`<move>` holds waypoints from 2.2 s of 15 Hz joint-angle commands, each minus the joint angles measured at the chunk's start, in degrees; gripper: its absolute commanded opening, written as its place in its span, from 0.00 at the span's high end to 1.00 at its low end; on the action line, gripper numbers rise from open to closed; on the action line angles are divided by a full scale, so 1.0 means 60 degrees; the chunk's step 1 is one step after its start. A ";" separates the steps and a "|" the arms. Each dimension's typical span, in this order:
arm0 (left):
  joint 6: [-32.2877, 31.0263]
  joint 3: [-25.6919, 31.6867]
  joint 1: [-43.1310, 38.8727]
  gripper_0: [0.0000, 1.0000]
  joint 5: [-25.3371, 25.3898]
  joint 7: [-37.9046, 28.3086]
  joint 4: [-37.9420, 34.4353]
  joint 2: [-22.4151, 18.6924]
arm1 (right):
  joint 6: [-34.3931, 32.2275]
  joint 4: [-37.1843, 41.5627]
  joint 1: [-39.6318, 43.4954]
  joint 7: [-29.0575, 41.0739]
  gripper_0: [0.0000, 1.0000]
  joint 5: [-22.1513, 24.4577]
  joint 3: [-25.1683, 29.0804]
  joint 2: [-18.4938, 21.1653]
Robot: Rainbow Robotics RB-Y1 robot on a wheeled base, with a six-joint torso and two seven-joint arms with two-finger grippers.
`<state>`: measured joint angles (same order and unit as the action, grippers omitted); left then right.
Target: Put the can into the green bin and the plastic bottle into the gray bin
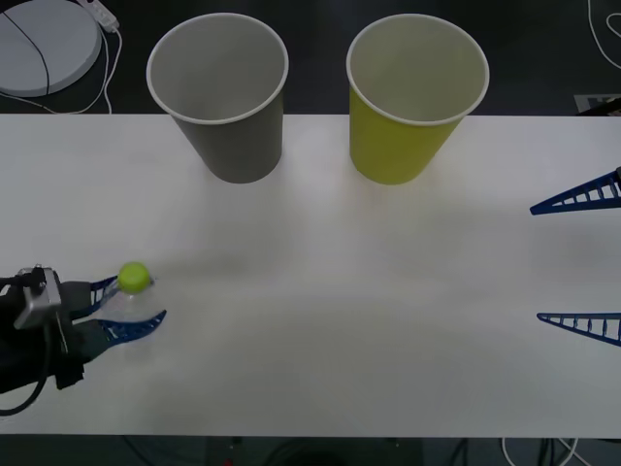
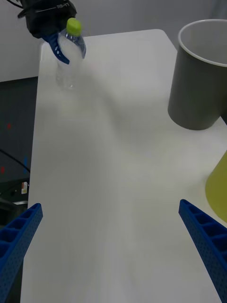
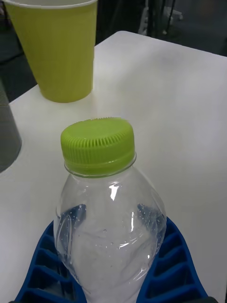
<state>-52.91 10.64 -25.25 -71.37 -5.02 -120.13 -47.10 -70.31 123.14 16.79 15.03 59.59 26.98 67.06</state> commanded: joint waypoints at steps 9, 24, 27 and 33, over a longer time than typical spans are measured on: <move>0.0718 0.1625 0.0005 1.00 -0.0982 -0.2928 -0.0399 -0.0324 | 0.0000 0.0000 0.0000 0.0000 0.00 0.0000 0.0000 0.0000; -0.0542 0.2534 0.1660 1.00 -0.3032 -0.6400 -0.0560 -0.1305 | 0.0000 0.0000 0.0000 0.0000 0.00 0.0000 0.0000 0.0000; -0.1538 0.2797 0.2334 1.00 -0.3355 -0.7264 -0.0545 -0.1452 | 0.0000 0.0000 0.0000 0.0000 0.00 0.0000 0.0000 0.0000; -0.3208 0.2753 0.4018 1.00 -0.3692 -0.8333 0.0085 -0.2008 | 0.0000 0.0000 0.0000 0.0000 0.00 0.0000 0.0000 0.0000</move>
<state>-70.50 27.32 -2.96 -94.14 -55.16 -121.36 -58.63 -70.31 123.14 16.79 15.03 59.59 26.98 67.06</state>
